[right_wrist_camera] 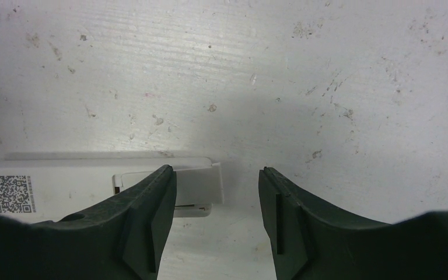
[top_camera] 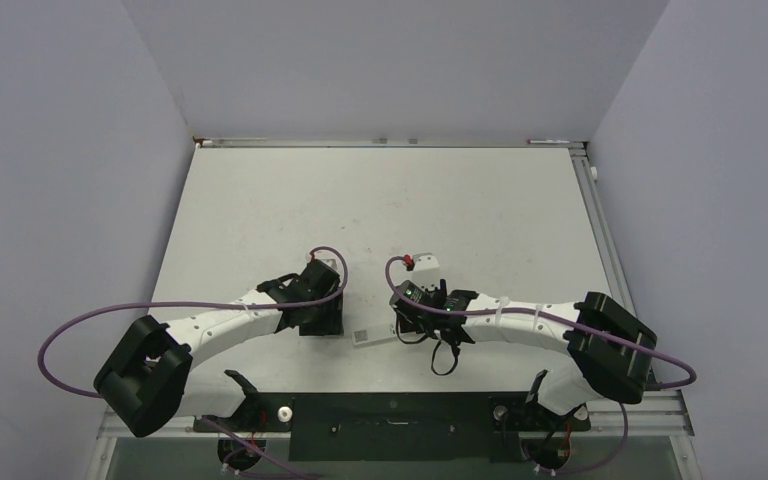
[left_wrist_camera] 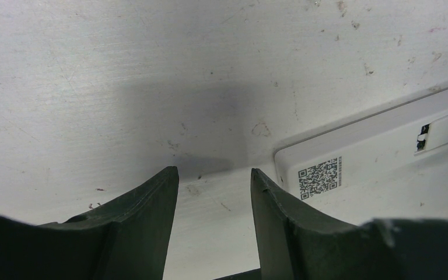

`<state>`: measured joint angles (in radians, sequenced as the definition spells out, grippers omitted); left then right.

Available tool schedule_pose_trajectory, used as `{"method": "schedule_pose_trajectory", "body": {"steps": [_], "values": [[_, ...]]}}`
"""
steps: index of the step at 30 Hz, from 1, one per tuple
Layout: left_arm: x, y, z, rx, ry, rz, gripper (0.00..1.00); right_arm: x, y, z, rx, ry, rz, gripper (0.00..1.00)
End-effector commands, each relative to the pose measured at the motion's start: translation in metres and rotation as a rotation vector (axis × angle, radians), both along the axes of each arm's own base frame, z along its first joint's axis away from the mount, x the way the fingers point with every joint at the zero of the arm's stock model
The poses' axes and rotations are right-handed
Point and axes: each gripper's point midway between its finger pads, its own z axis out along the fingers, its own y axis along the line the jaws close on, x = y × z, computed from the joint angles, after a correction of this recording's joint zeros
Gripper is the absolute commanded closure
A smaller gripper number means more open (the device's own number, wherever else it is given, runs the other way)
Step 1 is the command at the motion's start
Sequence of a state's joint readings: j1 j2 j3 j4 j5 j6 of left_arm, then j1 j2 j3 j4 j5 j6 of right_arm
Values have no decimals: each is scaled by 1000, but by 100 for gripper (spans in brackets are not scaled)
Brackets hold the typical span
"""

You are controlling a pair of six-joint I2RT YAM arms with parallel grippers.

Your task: Load the batteries into the remote control

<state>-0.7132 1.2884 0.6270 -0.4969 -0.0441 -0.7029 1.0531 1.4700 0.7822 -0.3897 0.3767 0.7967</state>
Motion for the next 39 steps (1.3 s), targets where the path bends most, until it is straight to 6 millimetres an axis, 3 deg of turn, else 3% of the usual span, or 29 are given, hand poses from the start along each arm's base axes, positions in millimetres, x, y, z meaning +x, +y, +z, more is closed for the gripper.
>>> {"method": "schedule_pose_trajectory", "body": {"steps": [1, 15, 39], "values": [[5, -5, 6, -29, -26, -5, 54, 18, 10, 16, 46, -58, -40, 47], [3, -5, 5, -28, -24, -7, 54, 14, 7, 6, 35, -36, -36, 47], [3, -5, 6, -28, -25, -9, 54, -9, -1, 2, 33, -28, -32, 51]]}}
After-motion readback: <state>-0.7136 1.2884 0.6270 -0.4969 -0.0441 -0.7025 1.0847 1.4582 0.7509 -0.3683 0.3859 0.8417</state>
